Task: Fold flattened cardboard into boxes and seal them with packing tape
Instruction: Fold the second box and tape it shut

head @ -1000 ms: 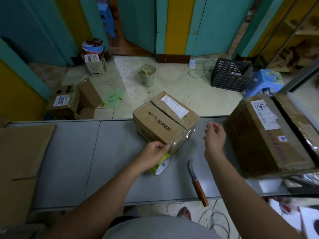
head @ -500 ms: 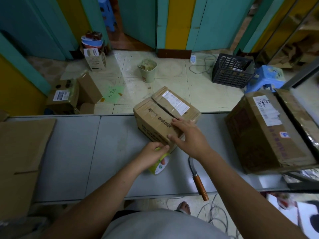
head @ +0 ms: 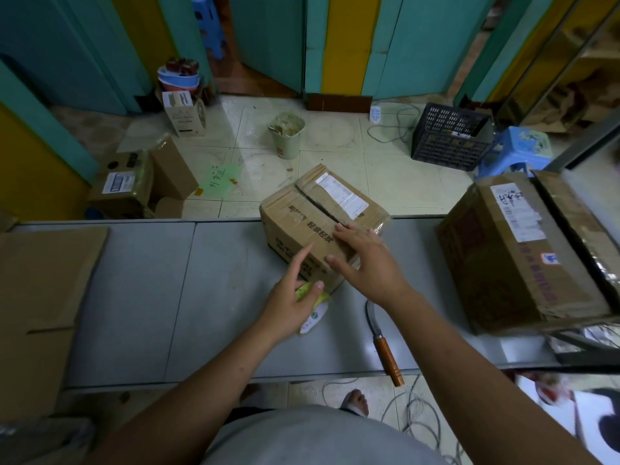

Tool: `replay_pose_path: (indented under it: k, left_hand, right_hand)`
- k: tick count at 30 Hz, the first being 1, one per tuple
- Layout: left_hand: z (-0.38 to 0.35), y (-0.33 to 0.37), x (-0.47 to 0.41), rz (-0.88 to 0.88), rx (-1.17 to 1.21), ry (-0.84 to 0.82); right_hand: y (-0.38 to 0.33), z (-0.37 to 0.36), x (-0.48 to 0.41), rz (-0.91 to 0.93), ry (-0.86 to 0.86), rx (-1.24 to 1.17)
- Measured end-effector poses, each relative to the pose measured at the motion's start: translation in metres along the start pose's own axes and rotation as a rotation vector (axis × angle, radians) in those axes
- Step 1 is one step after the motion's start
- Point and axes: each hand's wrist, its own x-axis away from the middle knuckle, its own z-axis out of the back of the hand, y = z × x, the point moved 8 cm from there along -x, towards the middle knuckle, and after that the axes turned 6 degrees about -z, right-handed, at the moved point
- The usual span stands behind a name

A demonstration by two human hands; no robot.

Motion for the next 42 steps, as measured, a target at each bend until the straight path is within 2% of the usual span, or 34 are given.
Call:
replay_pose_path:
  k: [2, 6, 9, 12, 14, 17, 20, 22, 26, 30, 37, 39, 42]
  left_hand:
    - [-0.006, 0.002, -0.003, 0.005, 0.058, -0.061]
    - [-0.011, 0.005, -0.006, 0.012, 0.022, -0.064]
    - [-0.012, 0.002, -0.007, 0.031, 0.007, -0.101]
    - [-0.009, 0.004, -0.007, 0.036, 0.002, -0.106]
    - [-0.008, 0.004, -0.007, 0.038, -0.01, -0.095]
    - [-0.008, 0.005, -0.004, 0.045, -0.032, -0.092]
    - [-0.006, 0.011, -0.005, 0.048, -0.044, -0.091]
    - [-0.005, 0.018, -0.004, 0.021, -0.028, -0.112]
    - [-0.002, 0.021, -0.004, 0.018, 0.036, -0.174]
    - [-0.001, 0.017, -0.005, 0.059, 0.084, -0.183]
    - [-0.004, 0.017, -0.003, 0.073, 0.104, -0.203]
    - [-0.004, 0.018, -0.003, 0.079, 0.119, -0.204]
    - [-0.003, 0.022, -0.001, 0.093, 0.146, -0.206]
  right_hand:
    - [-0.003, 0.001, 0.001, 0.003, -0.006, -0.001]
    - [-0.005, 0.006, 0.013, 0.046, -0.022, -0.023]
    - [0.017, 0.02, 0.041, 0.001, 0.125, -0.135]
    - [0.063, 0.019, 0.085, -0.197, 0.284, -0.131]
    - [0.098, -0.003, 0.114, -0.407, 0.162, -0.075]
    - [0.134, -0.046, 0.149, -0.64, -0.166, 0.042]
    - [0.145, -0.07, 0.165, -0.676, -0.314, 0.147]
    - [0.15, -0.076, 0.172, -0.697, -0.314, 0.159]
    - [0.157, -0.063, 0.173, -0.651, -0.2, 0.057]
    - [0.159, -0.051, 0.173, -0.637, -0.175, -0.077]
    - [0.103, 0.001, 0.182, -0.477, 0.032, -0.381]
    - [0.075, 0.016, 0.177, -0.388, 0.001, -0.388]
    - [0.032, 0.03, 0.16, -0.248, -0.069, -0.239]
